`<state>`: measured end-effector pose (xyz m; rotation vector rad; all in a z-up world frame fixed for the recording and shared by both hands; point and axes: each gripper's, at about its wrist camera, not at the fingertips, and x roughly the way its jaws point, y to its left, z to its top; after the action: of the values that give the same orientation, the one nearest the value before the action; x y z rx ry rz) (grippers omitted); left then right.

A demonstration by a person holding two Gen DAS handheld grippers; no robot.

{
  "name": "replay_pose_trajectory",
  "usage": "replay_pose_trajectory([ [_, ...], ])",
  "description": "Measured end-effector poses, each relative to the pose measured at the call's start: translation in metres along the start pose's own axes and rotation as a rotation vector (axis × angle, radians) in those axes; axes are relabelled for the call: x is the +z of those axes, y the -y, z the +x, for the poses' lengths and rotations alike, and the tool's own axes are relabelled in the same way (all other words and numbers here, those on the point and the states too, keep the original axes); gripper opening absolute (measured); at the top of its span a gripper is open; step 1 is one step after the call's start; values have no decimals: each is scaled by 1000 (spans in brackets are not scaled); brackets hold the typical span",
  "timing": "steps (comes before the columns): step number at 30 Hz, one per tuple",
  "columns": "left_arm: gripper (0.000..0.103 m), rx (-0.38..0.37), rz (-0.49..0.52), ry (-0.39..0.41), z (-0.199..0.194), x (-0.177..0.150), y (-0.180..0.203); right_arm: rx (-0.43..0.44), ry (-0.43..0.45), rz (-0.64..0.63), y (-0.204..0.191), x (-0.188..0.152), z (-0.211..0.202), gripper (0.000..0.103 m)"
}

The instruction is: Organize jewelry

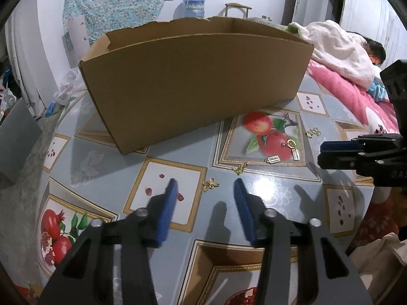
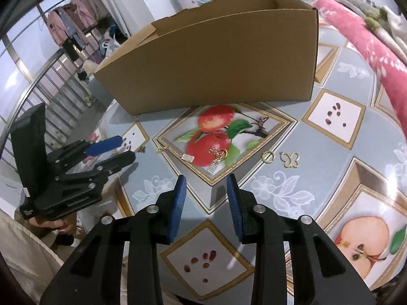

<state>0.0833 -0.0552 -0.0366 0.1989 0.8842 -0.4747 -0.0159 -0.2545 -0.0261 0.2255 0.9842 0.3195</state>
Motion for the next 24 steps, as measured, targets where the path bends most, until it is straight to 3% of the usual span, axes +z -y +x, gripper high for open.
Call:
replay_pose_trajectory([
  [11, 19, 6, 7, -67, 15, 6, 6, 27, 6, -12, -3, -2, 4, 31],
  [24, 18, 42, 24, -89, 23, 12, 12, 44, 10, -15, 1, 0, 8, 31],
])
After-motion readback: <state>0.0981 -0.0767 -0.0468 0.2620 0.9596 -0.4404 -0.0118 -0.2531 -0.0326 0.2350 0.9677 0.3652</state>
